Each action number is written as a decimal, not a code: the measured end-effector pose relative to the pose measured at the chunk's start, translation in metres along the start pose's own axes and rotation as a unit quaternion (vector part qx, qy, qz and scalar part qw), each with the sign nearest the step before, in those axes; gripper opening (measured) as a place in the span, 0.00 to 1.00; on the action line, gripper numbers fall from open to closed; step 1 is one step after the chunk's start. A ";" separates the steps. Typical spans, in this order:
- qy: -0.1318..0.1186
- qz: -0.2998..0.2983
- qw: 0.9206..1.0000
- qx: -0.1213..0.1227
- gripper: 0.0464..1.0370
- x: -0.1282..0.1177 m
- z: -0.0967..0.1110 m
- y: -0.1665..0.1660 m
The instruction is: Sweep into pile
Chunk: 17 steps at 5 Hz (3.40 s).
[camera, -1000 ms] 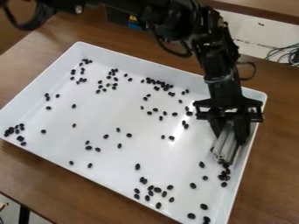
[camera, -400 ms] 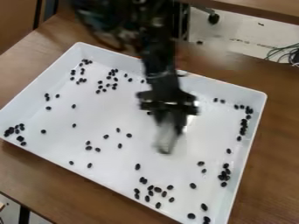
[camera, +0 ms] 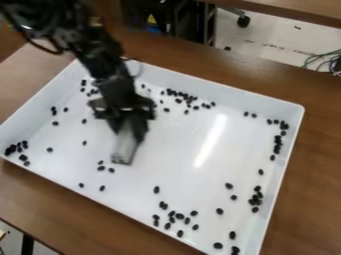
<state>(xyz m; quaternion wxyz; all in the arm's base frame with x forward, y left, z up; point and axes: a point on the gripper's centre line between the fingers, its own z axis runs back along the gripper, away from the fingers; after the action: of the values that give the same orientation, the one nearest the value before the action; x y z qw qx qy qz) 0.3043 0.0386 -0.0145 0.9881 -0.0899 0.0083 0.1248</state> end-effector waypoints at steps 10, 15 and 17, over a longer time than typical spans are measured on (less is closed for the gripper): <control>0.103 -0.360 0.927 -0.033 0.32 -0.024 -0.009 -0.195; 0.068 -0.259 0.960 -0.078 0.32 0.031 -0.014 -0.144; 0.033 -0.180 0.980 -0.074 0.32 0.049 -0.001 -0.069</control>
<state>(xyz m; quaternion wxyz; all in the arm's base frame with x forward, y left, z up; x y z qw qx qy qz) 0.3687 -0.0154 -0.0055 0.9841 -0.1671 0.0154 -0.0583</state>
